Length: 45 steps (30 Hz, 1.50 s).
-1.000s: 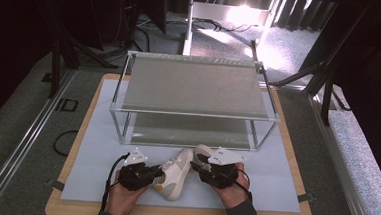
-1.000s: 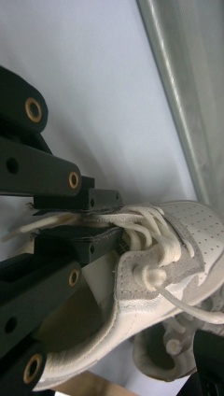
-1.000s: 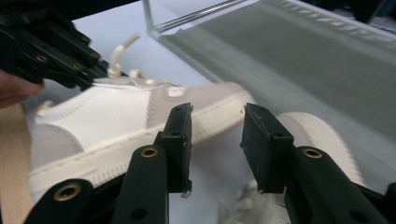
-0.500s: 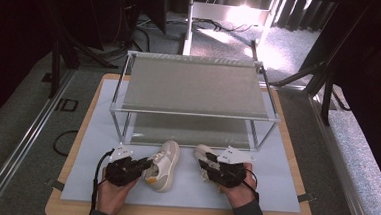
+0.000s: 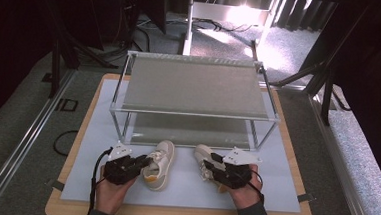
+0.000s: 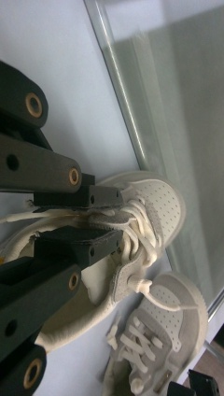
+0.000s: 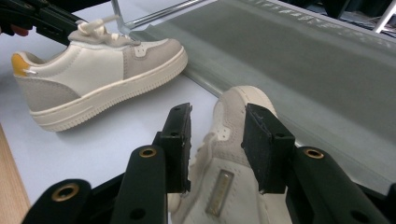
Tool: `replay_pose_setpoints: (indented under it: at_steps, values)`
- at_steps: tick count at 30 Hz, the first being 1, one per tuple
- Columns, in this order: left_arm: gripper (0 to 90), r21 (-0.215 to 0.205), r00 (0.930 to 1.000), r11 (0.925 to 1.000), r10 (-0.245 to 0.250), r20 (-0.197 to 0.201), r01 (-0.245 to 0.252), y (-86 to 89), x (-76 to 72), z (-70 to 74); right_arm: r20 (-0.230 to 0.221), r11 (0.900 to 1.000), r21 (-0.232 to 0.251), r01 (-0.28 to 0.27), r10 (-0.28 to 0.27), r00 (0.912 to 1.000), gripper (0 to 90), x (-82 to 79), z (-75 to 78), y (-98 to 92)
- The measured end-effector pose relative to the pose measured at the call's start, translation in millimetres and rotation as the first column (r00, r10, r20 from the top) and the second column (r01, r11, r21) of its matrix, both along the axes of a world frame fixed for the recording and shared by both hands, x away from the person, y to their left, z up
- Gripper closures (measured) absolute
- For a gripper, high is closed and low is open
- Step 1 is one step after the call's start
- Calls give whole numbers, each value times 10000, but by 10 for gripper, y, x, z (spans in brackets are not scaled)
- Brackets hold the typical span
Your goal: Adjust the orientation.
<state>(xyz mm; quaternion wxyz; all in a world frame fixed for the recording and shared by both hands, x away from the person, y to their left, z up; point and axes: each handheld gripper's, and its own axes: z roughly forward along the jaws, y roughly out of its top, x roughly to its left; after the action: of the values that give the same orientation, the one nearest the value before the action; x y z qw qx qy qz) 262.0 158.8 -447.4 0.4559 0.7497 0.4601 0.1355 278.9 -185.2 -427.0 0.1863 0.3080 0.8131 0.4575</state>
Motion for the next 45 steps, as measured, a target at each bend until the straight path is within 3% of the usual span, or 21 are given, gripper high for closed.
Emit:
replay_pose_setpoints:
  at_steps: [14,19,31,35,38,39,45]
  values:
    - [765,411,9989,9981,-460,88,456,-213,33,46,-15,9998,36,193,-193,9998,619,-45,13,-128]
    - [734,178,9984,9983,-552,129,550,-218,26,50,66,9999,25,133,-133,9999,620,-101,33,-156]
    - [644,-480,9923,9985,-217,1216,277,-132,-109,197,252,9992,-207,-351,356,9990,623,-238,32,-146]
    - [639,-518,9922,9983,-185,1235,251,-120,-112,187,190,9982,-346,-490,497,9986,623,-231,-33,-145]
    - [640,-612,9897,9979,-131,1429,221,-118,-128,189,-31,9977,-635,-224,223,9997,639,-192,-91,-148]
    - [640,-617,9900,9978,-151,1402,240,-118,-127,190,-70,9985,-507,-223,220,9997,641,-189,-90,-159]
    - [638,-566,9907,9980,-198,1346,276,-123,-125,180,37,9977,-650,-185,188,9998,642,-166,-86,-183]
